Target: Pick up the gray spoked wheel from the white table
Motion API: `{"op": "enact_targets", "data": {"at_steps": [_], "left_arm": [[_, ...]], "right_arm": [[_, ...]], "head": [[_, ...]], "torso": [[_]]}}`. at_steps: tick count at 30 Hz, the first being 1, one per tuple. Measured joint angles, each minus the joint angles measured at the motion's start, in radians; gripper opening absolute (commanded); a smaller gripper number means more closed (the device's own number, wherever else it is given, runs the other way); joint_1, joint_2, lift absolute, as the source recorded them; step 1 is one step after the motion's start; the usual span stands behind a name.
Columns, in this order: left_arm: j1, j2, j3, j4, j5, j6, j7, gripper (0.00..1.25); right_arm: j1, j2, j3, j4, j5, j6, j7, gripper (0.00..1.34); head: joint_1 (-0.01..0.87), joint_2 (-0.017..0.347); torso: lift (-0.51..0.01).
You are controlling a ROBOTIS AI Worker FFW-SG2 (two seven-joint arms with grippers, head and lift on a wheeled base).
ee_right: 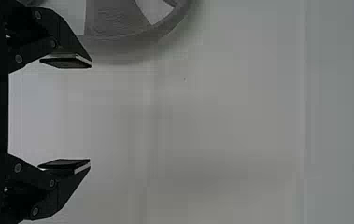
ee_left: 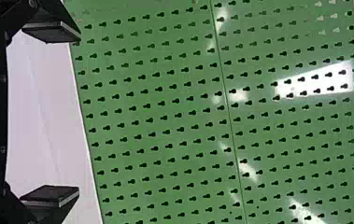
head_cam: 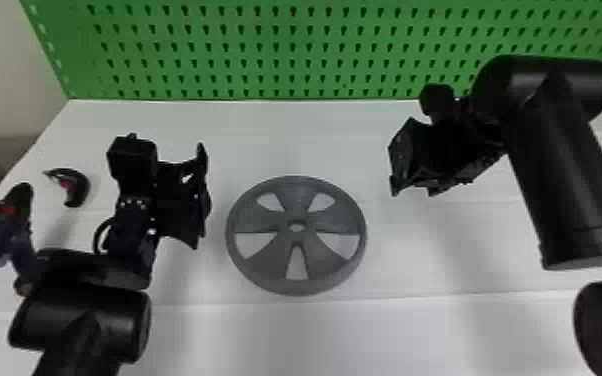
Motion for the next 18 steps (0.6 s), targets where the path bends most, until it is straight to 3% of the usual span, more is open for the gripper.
{"op": "enact_targets", "data": {"at_steps": [9, 18], "left_arm": [[-0.008, 0.008, -0.009, 0.001, 0.0, 0.003, 0.0, 1.12], [-0.01, 0.012, -0.012, 0.001, 0.001, 0.005, 0.0, 1.12]], "right_arm": [[-0.023, -0.038, 0.065, 0.127, -0.122, 0.0, 0.0, 0.84], [-0.04, -0.05, 0.12, 0.17, -0.154, 0.0, 0.0, 0.84]], "head": [[0.765, 0.018], [0.765, 0.018]], "torso": [[-0.09], [-0.09]]}}
